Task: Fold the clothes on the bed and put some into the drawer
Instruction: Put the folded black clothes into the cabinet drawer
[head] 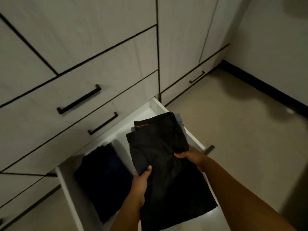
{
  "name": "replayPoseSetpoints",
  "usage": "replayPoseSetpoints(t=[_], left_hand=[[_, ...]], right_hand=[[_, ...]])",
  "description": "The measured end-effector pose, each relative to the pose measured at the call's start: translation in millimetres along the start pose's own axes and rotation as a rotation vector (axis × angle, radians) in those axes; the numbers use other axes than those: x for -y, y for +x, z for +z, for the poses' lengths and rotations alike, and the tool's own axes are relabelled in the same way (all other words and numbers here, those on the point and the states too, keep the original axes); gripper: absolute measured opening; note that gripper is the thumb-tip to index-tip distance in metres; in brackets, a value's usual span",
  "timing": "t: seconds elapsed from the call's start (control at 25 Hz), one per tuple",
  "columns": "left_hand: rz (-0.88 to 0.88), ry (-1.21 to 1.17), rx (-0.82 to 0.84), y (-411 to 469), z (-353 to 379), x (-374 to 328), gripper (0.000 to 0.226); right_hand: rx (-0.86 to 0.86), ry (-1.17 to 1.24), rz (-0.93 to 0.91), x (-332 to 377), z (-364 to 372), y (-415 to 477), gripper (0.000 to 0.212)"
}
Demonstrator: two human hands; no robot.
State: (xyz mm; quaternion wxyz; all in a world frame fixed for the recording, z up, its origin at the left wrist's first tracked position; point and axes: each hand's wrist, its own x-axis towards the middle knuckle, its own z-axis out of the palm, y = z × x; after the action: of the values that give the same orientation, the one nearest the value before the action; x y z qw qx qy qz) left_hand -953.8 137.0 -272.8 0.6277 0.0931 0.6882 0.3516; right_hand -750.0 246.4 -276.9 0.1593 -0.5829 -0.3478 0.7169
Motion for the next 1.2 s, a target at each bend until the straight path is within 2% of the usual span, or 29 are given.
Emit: replayPoseSetpoints(t=[0.12,0.2,0.48,0.64,0.8,0.92,1.04,1.12,1.2], left_hand=[[-0.057,-0.085,0.013,33.3,-44.3,3.9,0.034],[-0.099,-0.189,0.009,59.4,-63.0,16.9,0.037],[-0.219,-0.239,-0.014,134.6,-69.1,24.1,0.05],[-0.238,-0.234,-0.099,207.4,-65.0,26.8,0.054],[-0.171,-0.248,-0.088,291.5,-58.5,41.7,0.056],[-0.093,-0.136,-0.148,333.8,-58.5,51.1,0.053],[-0.147,-0.054,-0.239,327.5,-59.8,63.3,0.059],[-0.184,-0.001,-0.292,300.2,-56.7,79.6,0.066],[-0.264,-0.011,-0.269,267.7,-56.0,92.2,0.068]], right_hand=[[0.054,-0.137,0.085,12.0,46.6,52.9,0.082],[0.089,-0.207,0.116,5.8,66.0,87.6,0.071],[0.112,-0.355,0.171,-9.3,73.7,175.6,0.07],[0.145,-0.48,0.112,4.0,78.1,247.1,0.069],[0.131,-0.567,0.035,0.7,78.7,323.4,0.064],[0.067,-0.623,-0.055,-7.7,72.6,362.3,0.062],[0.03,-0.724,-0.082,-26.2,67.0,370.3,0.066],[-0.068,-0.895,0.032,-39.4,61.7,362.2,0.077],[-0.214,-1.139,0.141,-43.4,62.8,337.0,0.083]])
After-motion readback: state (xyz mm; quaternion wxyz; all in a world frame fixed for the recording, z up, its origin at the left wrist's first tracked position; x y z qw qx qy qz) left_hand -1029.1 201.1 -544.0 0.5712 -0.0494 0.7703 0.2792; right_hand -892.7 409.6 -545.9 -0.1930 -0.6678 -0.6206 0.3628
